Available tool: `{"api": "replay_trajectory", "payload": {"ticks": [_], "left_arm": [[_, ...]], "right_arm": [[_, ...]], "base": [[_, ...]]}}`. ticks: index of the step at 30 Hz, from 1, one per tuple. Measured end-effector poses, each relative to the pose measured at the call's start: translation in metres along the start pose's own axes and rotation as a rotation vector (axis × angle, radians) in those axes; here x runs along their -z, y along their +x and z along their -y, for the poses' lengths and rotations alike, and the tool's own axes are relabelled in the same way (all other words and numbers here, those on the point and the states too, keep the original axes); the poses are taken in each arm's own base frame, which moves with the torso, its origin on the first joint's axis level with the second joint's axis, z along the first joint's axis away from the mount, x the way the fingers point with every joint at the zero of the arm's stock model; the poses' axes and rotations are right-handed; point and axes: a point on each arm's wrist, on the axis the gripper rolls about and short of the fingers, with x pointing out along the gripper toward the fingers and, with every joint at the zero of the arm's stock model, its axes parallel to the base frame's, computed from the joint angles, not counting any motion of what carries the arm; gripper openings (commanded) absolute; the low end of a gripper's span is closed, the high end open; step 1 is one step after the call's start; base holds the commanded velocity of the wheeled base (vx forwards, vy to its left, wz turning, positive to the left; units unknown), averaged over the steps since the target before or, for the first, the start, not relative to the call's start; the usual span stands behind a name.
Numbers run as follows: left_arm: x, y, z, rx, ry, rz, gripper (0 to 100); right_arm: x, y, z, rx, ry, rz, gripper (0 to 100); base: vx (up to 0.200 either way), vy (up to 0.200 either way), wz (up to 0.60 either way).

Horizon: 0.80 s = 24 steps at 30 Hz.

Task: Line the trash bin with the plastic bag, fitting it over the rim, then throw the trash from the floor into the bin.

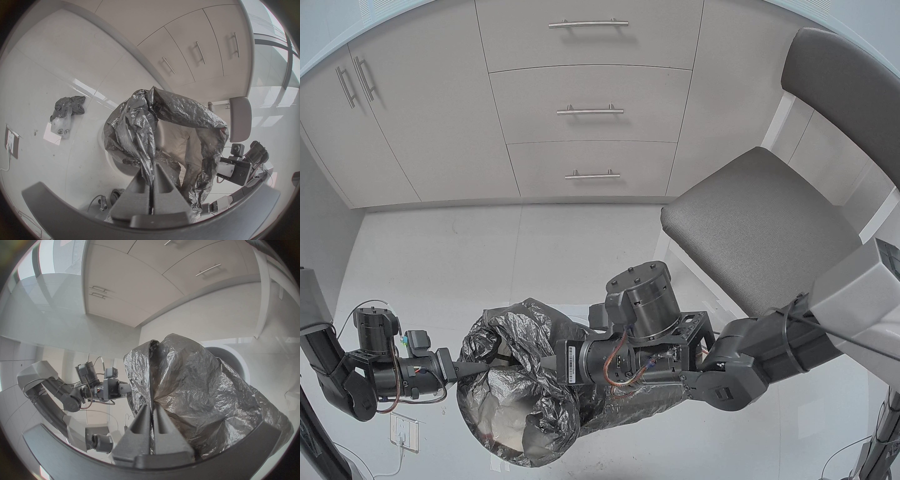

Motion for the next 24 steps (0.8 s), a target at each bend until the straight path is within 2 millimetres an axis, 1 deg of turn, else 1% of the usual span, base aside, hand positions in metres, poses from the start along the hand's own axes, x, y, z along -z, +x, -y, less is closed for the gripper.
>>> {"api": "replay_trajectory", "payload": {"ticks": [9,13,20,24], "left_arm": [[-0.014,0.031,-0.001,0.014,0.041,-0.013,0],[-0.017,0.045,-0.003,-0.013,0.054,-0.006,0],[-0.014,0.059,-0.009,-0.027,0.047,-0.034,0],[-0.018,0.063,-0.012,-0.028,0.053,-0.030,0]], "right_arm": [[-0.020,0.002,0.022,0.049,0.011,0.060,0],[-0.024,0.002,0.030,0.070,0.018,0.073,0],[-0.025,0.009,0.049,0.116,0.017,0.095,0],[-0.028,0.016,0.059,0.145,0.013,0.141,0]], "base": [[0.000,0.000,0.00],[0.000,0.000,0.00],[0.000,0.000,0.00],[0.000,0.000,0.00]]}}
